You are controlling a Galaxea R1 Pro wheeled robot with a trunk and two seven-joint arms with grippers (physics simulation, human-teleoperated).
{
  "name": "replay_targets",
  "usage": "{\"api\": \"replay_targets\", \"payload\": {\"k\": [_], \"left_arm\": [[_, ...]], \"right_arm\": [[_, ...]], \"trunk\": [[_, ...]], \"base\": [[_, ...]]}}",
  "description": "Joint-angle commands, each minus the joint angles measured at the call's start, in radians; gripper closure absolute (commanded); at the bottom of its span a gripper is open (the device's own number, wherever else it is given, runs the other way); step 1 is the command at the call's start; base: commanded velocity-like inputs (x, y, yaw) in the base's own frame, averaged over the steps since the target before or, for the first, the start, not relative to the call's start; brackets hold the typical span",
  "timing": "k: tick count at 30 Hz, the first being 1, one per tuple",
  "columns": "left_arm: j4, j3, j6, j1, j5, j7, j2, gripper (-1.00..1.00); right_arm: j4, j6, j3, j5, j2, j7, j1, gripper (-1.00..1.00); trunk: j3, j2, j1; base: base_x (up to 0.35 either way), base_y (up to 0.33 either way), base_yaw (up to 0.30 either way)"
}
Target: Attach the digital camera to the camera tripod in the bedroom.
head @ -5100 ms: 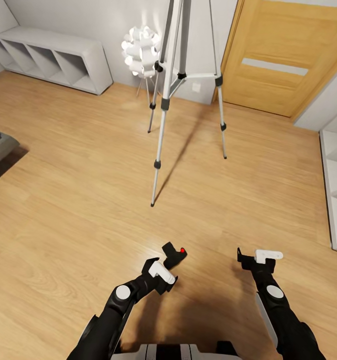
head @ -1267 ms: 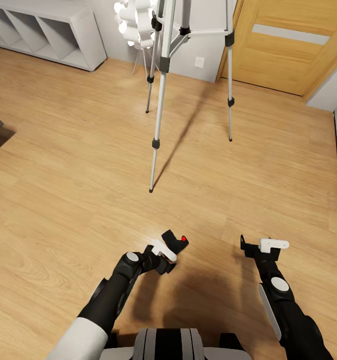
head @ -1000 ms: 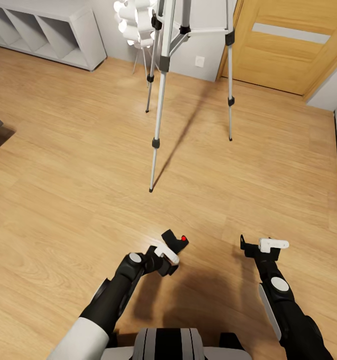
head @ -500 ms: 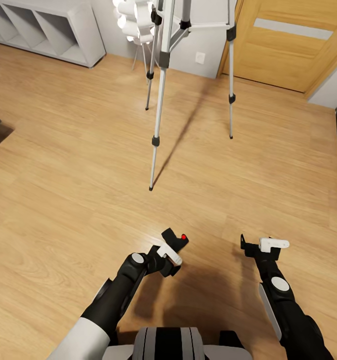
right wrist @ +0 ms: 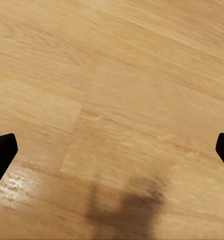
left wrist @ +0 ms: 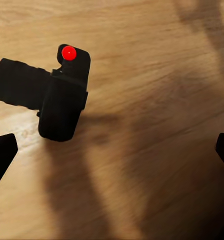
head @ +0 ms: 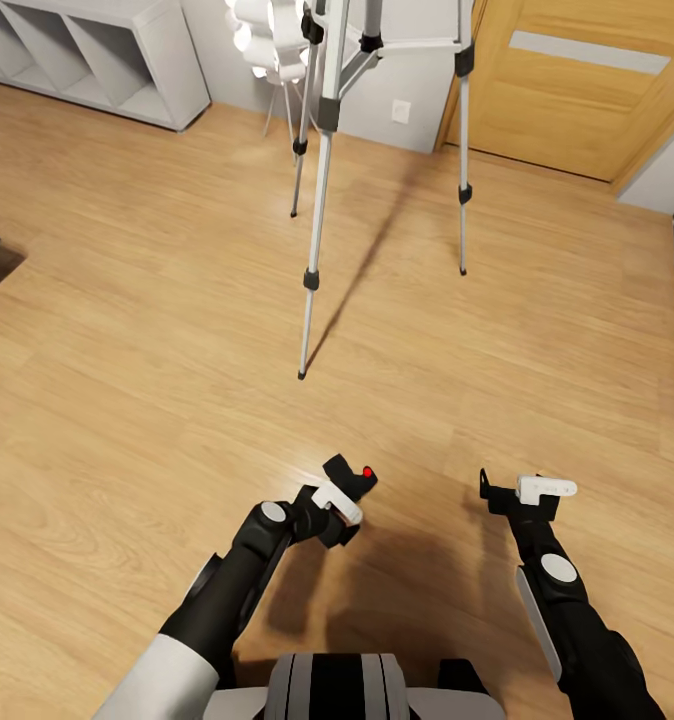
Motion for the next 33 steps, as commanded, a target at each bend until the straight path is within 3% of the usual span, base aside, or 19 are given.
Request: {"api": "replay_targets", "payload": {"k": [1, 10, 33], "left_arm": [[-0.007, 0.001, 0.005, -0.001, -0.010, -0.008, 0.000, -1.00], [-0.048, 0.001, 0.009, 0.000, -0.018, -0.009, 0.000, -1.00], [-0.054, 0.004, 0.010, 0.000, -0.027, -0.007, 0.000, -1.00]], "right_arm": [[-0.001, 0.004, 0.001, 0.006, -0.001, -0.004, 0.000, -1.00], [-0.002, 0.007, 0.001, 0.006, 0.001, -0.004, 0.000, -1.00], [0.000, 0.013, 0.001, 0.006, 0.000, -0.004, 0.000, -1.00]], "trunk": [[-0.001, 0.000, 0.000], [-0.001, 0.000, 0.000], [-0.001, 0.000, 0.000]], "base": [[0.000, 0.000, 0.000], [0.000, 0.000, 0.000], [0.000, 0.000, 0.000]]}}
